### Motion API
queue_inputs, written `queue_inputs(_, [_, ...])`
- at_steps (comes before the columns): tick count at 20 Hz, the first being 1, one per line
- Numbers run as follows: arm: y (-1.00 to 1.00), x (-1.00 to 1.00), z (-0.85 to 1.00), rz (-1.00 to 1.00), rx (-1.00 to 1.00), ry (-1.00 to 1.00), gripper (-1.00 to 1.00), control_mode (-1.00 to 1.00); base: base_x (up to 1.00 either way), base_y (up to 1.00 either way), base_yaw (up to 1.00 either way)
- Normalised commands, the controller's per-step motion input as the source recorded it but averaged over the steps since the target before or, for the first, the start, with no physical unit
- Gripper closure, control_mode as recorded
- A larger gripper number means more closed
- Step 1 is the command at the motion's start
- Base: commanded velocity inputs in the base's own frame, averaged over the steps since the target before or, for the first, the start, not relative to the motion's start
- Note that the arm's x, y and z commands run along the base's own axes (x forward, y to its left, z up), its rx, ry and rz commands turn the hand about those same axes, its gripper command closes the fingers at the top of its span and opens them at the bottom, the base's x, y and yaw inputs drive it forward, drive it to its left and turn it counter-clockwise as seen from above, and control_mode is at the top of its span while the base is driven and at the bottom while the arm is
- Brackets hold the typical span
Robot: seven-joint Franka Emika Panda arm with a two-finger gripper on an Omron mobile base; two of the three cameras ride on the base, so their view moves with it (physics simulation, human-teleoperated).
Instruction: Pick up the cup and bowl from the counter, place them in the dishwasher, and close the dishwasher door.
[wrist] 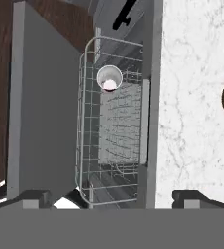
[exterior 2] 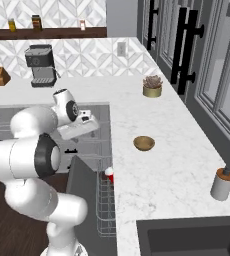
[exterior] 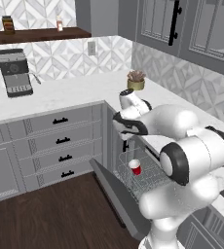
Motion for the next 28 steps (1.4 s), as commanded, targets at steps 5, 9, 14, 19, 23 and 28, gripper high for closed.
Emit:
queue_inputs(5, [-0.63, -0.31, 0.01, -0.18, 0.20, -0.49, -1.00, -1.00, 0.00, 0.00, 0.00])
queue_inputs(9, [-0.52, 0.00, 0.35, -0.05, 0.15, -0.24, -1.00, -1.00, 0.00, 0.00, 0.00])
queue_inputs(14, [-0.68, 0.10, 0.02, 0.00, 0.06, -0.01, -1.00, -1.00, 0.00, 0.00, 0.00])
queue_inputs(19, [-0.47, 0.35, 0.15, 0.00, 0.00, 0.01, -1.00, -1.00, 0.00, 0.00, 0.00])
queue_inputs(23, [-0.48, 0.33, 0.00, 0.00, 0.00, 0.00, -1.00, -1.00, 0.00, 0.00, 0.00])
queue_inputs(28, [-0.50, 0.29, -0.01, 0.00, 0.00, 0.01, -1.00, -1.00, 0.00, 0.00, 0.00])
